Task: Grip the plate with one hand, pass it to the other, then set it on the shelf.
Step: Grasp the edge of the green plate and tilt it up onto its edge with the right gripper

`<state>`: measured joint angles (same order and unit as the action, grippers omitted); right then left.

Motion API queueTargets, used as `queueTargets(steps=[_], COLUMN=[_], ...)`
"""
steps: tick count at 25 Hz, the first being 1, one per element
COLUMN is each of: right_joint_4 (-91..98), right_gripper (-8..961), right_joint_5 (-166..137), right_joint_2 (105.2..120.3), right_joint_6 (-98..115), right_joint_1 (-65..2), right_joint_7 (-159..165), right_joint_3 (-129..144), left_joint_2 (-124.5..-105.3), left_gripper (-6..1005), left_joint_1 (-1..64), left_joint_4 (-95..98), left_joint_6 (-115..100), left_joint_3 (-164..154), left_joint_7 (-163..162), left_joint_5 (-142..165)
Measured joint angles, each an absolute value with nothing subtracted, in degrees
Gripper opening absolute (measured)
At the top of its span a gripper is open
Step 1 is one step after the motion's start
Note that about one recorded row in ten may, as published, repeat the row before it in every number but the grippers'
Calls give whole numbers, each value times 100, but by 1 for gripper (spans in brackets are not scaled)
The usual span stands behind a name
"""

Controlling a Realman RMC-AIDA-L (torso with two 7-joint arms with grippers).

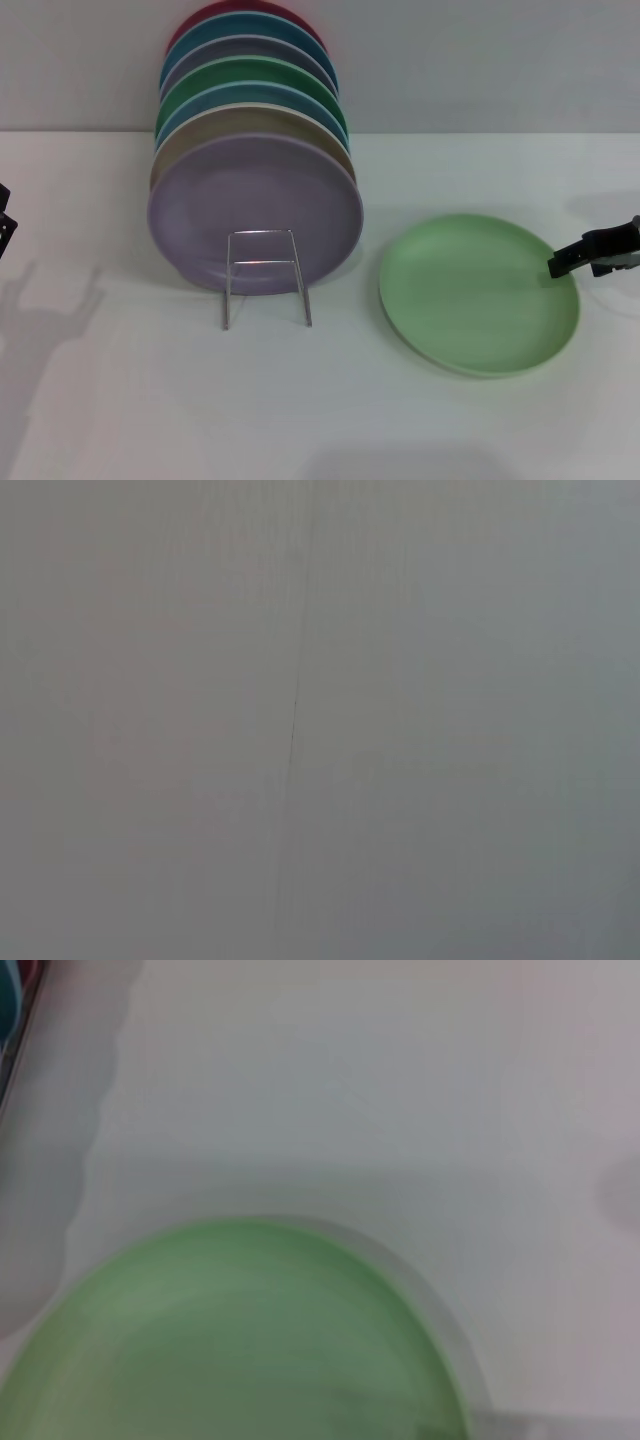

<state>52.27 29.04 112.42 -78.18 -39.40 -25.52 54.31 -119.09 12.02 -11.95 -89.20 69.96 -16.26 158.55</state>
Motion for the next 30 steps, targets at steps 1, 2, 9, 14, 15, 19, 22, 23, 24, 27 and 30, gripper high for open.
queueTargets(steps=[1, 2, 9, 14, 15, 19, 22, 23, 24, 27, 30], right_joint_4=[5216, 5199, 4919, 4827, 4824, 4796, 4758, 4753, 4752, 4746, 4684], right_gripper=[641, 641, 640, 640, 640, 617, 550, 527, 505, 438, 393], right_joint_5=[2903, 2902, 2899, 2900, 2899, 2865, 2823, 2821, 2821, 2820, 2815], right_joint_2=[11242, 11243, 11249, 11246, 11245, 11243, 11241, 11241, 11241, 11241, 11238], right_joint_6=[-7811, -7799, -7675, -7610, -7606, -7602, -7589, -7587, -7585, -7584, -7562], right_joint_1=[-3947, -3956, -4049, -4076, -4076, -4082, -4095, -4095, -4095, -4096, -4118], right_joint_7=[-2558, -2562, -2616, -2635, -2635, -2635, -2635, -2635, -2634, -2634, -2633], right_joint_3=[5432, 5431, 5431, 5431, 5432, 5431, 5431, 5431, 5431, 5431, 5431], left_joint_2=[-11909, -11909, -11909, -11909, -11909, -11909, -11909, -11909, -11909, -11909, -11909], left_gripper=[862, 862, 861, 862, 862, 862, 862, 861, 861, 861, 861], left_joint_1=[1201, 1198, 1196, 1202, 1201, 1194, 1197, 1199, 1199, 1208, 1210], left_joint_4=[-1195, -1195, -1181, -1169, -1169, -1169, -1169, -1169, -1169, -1168, -1169], left_joint_6=[-8920, -8920, -8921, -8921, -8921, -8921, -8921, -8921, -8921, -8921, -8921], left_joint_3=[6996, 6996, 6996, 6996, 6996, 6996, 6996, 6996, 6996, 6998, 7006], left_joint_7=[-1626, -1626, -1626, -1626, -1626, -1626, -1624, -1620, -1613, -1606, -1599], left_joint_5=[15855, 15855, 15855, 15855, 15855, 15855, 15855, 15856, 15856, 15856, 15855])
